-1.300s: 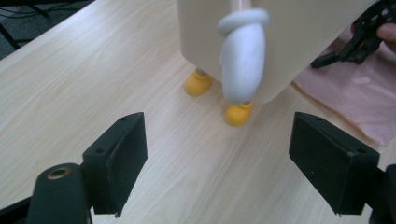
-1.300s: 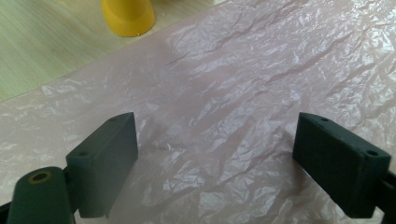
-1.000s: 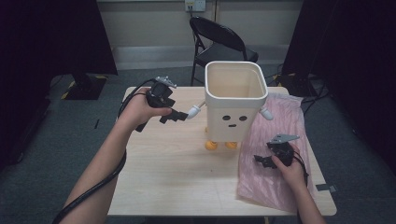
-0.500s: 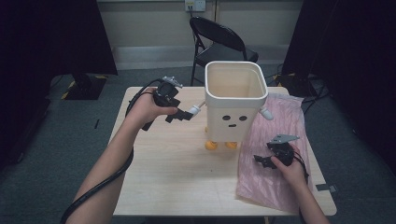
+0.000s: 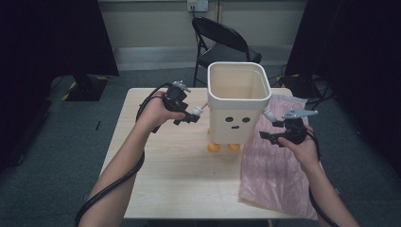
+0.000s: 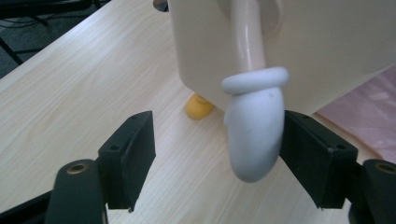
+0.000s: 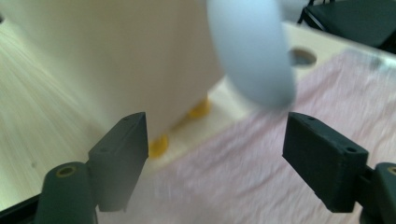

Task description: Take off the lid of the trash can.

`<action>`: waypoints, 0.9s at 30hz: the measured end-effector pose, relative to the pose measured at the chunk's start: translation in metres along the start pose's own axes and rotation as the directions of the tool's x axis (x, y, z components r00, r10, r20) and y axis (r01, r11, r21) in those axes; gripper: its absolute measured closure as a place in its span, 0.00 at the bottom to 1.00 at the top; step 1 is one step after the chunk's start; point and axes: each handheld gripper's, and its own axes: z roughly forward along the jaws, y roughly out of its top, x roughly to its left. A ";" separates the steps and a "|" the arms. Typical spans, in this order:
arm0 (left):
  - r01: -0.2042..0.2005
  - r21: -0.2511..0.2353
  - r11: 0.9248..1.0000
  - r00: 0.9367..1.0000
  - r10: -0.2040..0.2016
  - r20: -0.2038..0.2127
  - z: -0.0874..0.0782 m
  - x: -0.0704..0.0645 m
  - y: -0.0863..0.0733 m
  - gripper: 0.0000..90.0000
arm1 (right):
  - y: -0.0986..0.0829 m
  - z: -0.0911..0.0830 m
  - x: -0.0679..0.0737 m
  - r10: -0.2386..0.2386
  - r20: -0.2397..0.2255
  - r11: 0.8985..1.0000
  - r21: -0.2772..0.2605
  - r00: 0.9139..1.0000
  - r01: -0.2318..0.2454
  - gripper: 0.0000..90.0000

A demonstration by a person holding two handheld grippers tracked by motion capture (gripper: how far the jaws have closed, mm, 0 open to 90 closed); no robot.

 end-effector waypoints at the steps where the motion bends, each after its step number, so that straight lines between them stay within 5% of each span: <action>1: 0.001 -0.005 1.000 1.000 -0.001 -0.002 0.001 0.000 0.000 0.32 | 0.009 -0.001 0.000 -0.014 0.000 1.000 0.001 1.000 0.014 0.28; 7: -0.010 -0.017 1.000 1.000 0.010 0.002 0.006 0.000 0.000 0.42 | 0.038 -0.005 -0.002 -0.060 0.022 0.998 0.003 0.998 0.060 0.39; 14: -0.027 -0.022 0.999 0.999 0.028 0.040 0.005 -0.004 -0.001 0.70 | 0.044 -0.001 0.002 -0.061 0.027 0.998 0.024 0.998 0.060 0.73; 17: -0.034 -0.030 0.999 0.999 0.034 0.026 0.005 -0.003 -0.001 0.74 | 0.043 -0.003 0.003 -0.053 0.008 0.998 0.021 0.999 0.053 0.75; 27: 0.030 -0.094 0.995 0.999 -0.034 -0.039 0.012 0.012 0.003 0.75 | 0.034 -0.012 0.022 -0.025 -0.038 1.000 0.010 0.999 0.025 0.76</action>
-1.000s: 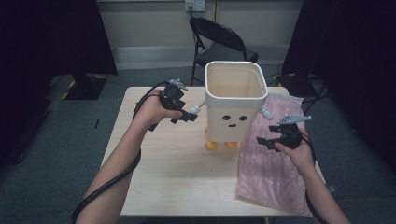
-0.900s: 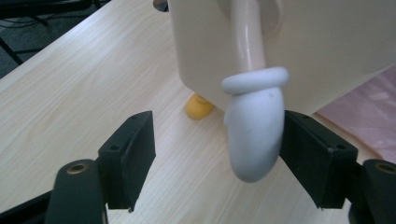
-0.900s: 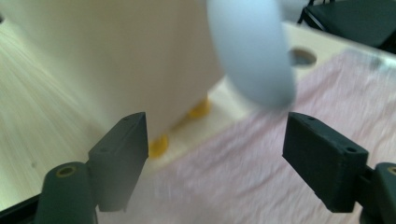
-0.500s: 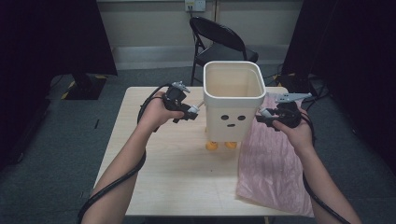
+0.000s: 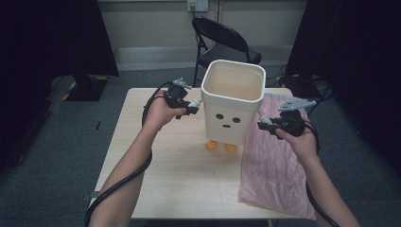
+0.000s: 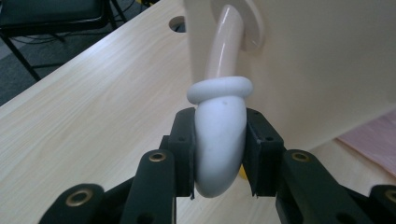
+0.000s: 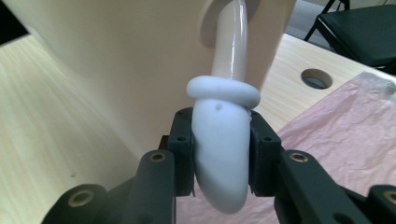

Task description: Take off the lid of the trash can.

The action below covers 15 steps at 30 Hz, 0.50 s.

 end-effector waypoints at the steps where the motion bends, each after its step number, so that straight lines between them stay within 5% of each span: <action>1: -0.011 0.002 1.000 1.000 0.011 -0.002 0.000 0.001 0.001 0.75 | -0.001 0.000 0.001 0.006 -0.005 1.000 -0.001 1.000 -0.006 0.76; 7: 0.002 0.013 1.000 1.000 -0.002 0.011 -0.001 0.001 0.001 0.74 | -0.006 -0.002 0.004 0.011 0.007 1.000 -0.024 1.000 -0.011 0.75; 9: 0.022 0.007 1.000 1.000 -0.022 0.009 -0.003 0.001 0.000 0.73 | -0.007 -0.002 0.004 0.011 0.023 0.999 -0.038 1.000 -0.010 0.51; 12: 0.062 0.010 0.998 0.998 -0.062 -0.001 -0.006 0.000 -0.002 0.45 | -0.013 -0.001 0.002 -0.007 0.071 1.000 -0.024 0.997 0.009 0.37; 15: 0.073 0.029 0.997 0.997 -0.073 0.001 -0.011 -0.002 -0.002 0.31 | -0.025 0.003 -0.003 0.009 0.090 1.000 0.002 0.996 -0.010 0.23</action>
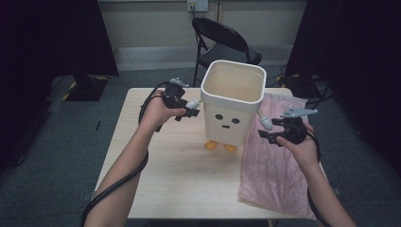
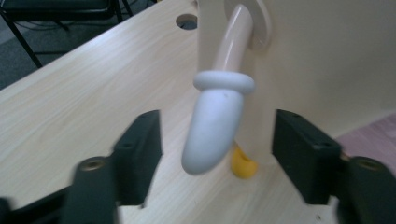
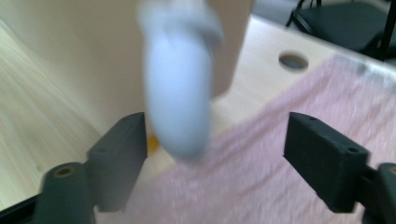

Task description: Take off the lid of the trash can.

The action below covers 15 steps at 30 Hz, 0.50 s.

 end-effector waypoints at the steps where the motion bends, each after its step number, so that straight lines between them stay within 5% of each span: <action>1: 0.003 -0.002 1.000 1.000 -0.003 0.007 -0.003 -0.001 0.000 0.30 | -0.004 0.002 -0.001 0.001 0.001 1.000 0.011 1.000 -0.001 0.24; 9: 0.009 0.011 1.000 1.000 -0.009 0.003 -0.016 -0.001 0.002 0.29 | -0.062 0.032 0.000 0.050 0.000 0.993 0.108 0.999 -0.049 0.17; 15: 0.016 0.010 1.000 1.000 -0.016 -0.001 -0.025 0.000 0.009 0.28 | -0.093 0.048 0.005 0.039 0.004 0.988 0.148 0.999 -0.039 0.16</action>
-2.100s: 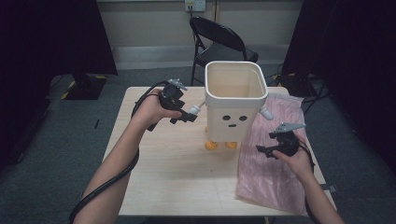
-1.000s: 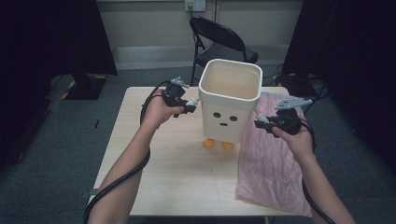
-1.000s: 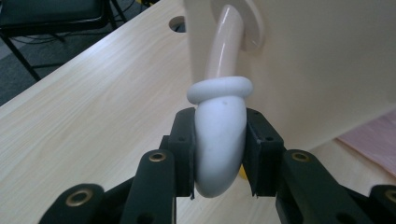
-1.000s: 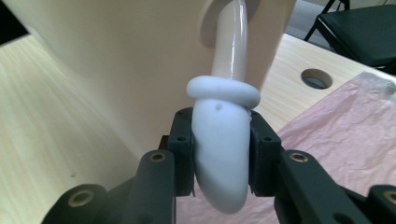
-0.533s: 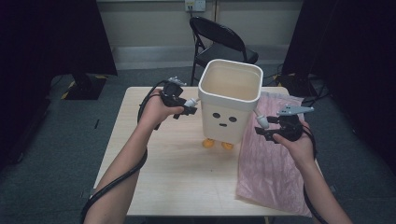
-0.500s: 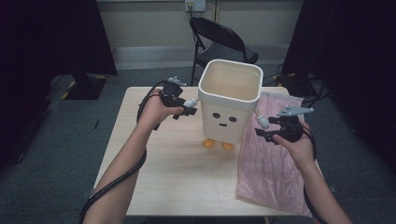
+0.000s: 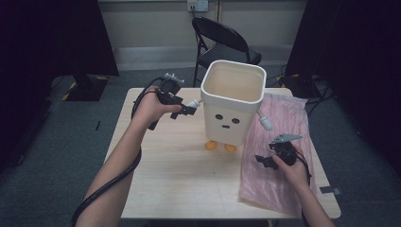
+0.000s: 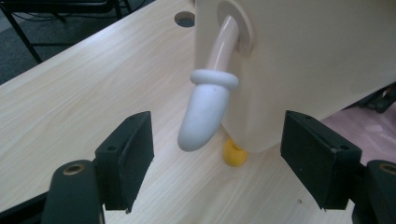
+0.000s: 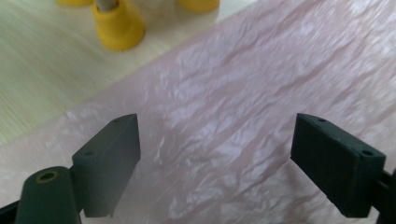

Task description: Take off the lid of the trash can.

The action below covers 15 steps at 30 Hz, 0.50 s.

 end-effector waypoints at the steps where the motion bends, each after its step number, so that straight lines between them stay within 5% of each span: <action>1: -0.002 -0.001 1.000 1.000 0.002 0.000 -0.001 0.000 0.001 0.28 | -0.003 0.002 0.000 0.002 -0.002 1.000 -0.002 1.000 -0.002 0.16; 15: -0.011 0.036 0.999 1.000 0.012 -0.004 -0.014 0.002 0.017 0.27 | -0.011 0.007 0.003 -0.024 0.035 1.000 -0.014 0.999 0.024 0.15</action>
